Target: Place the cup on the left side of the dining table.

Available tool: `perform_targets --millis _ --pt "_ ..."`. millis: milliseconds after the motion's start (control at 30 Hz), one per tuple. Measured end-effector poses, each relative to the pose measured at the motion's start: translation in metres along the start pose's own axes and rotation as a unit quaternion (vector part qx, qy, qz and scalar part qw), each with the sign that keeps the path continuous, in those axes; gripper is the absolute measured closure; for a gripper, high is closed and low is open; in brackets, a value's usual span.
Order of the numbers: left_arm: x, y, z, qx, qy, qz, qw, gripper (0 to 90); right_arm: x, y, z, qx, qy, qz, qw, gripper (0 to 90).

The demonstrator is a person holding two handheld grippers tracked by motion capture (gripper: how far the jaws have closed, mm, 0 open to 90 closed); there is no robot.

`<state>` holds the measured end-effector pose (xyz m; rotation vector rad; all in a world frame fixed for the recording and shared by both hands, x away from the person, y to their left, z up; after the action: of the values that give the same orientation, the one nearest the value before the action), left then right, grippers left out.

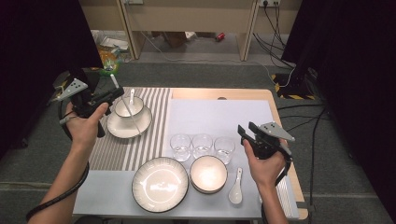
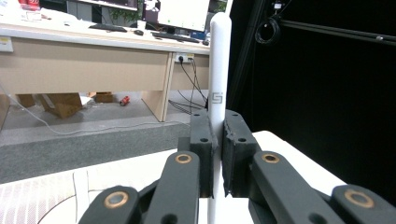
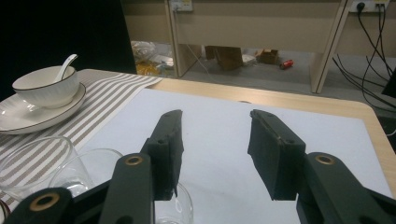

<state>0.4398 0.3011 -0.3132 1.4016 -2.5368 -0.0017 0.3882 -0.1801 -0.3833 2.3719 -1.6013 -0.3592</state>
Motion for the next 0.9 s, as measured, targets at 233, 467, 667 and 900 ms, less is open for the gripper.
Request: perform_targets --millis 233,467,667,900 --pt "-0.009 0.008 0.007 -0.006 -0.003 -0.017 0.9998 83.5 0.0 0.0 0.001 -0.001 -0.001 0.0 1.0 54.8" --pt "-0.018 0.015 0.016 -0.013 -0.004 -0.032 0.9994 83.5 0.002 0.001 0.001 -0.001 0.0 0.002 1.0 54.7" --pt "-0.027 0.026 0.023 -0.017 -0.001 -0.047 0.9987 83.5 0.002 0.0 0.001 -0.001 0.0 0.003 1.0 54.7" --pt "-0.036 0.039 0.031 -0.021 0.002 -0.061 0.9979 83.5 0.002 0.0 0.001 -0.001 0.0 0.003 1.0 54.7"
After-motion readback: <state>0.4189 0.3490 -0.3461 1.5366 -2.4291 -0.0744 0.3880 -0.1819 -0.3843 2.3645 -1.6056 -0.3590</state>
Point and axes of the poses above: each handheld gripper's, and its own axes: y roughly backward along the jaws, z roughly out of its underside, x roughly to its right, the point moved 2 cm from there along -y, roughly forward along the jaws
